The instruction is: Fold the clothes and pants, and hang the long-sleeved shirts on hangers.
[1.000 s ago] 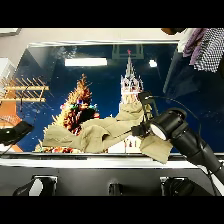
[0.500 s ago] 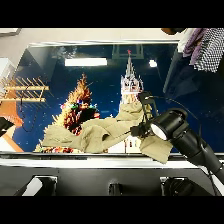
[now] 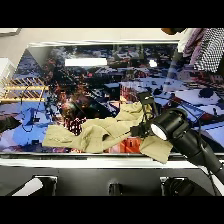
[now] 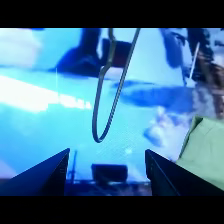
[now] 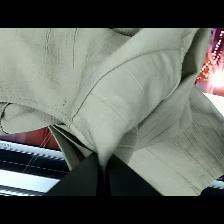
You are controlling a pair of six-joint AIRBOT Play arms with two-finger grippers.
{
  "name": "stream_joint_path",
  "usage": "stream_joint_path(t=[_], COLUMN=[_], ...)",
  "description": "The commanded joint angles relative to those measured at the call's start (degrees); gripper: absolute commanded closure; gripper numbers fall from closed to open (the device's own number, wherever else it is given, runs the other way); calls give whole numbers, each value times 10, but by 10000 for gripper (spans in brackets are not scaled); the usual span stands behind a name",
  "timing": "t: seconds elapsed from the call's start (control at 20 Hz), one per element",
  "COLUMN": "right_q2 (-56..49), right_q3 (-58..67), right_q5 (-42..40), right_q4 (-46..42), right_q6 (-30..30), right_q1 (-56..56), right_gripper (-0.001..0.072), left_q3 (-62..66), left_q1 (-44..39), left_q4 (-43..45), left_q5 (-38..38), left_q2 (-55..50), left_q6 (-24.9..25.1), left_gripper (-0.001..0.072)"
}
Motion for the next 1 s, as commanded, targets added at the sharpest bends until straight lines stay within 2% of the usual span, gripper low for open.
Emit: stream_joint_path(t=[0.0, 0.25, 0.45, 0.65, 0.95], right_q2=[0, 0, 0, -2, -2], right_q3=[0, 0, 0, 0, 0], right_q5=[0, 0, 0, 0, -1], right_q4=[0, 0, 0, 0, 0], right_q6=[2, 2, 2, 2, 4], right_q1=[0, 0, 0, 0, 0], right_gripper=[681, 681, 681, 681, 681], left_q3=[-5, -8, -29, -46, -48], left_q1=[-13, -16, -34, -49, -51], left_q4=[0, 1, 5, 10, 14], left_q5=[24, 28, 35, 78, 96], left_q2=[-16, -39, -57, -70, -88], left_q6=[61, 76, 129, 127, 127], left_gripper=[148, 148, 149, 149, 151])
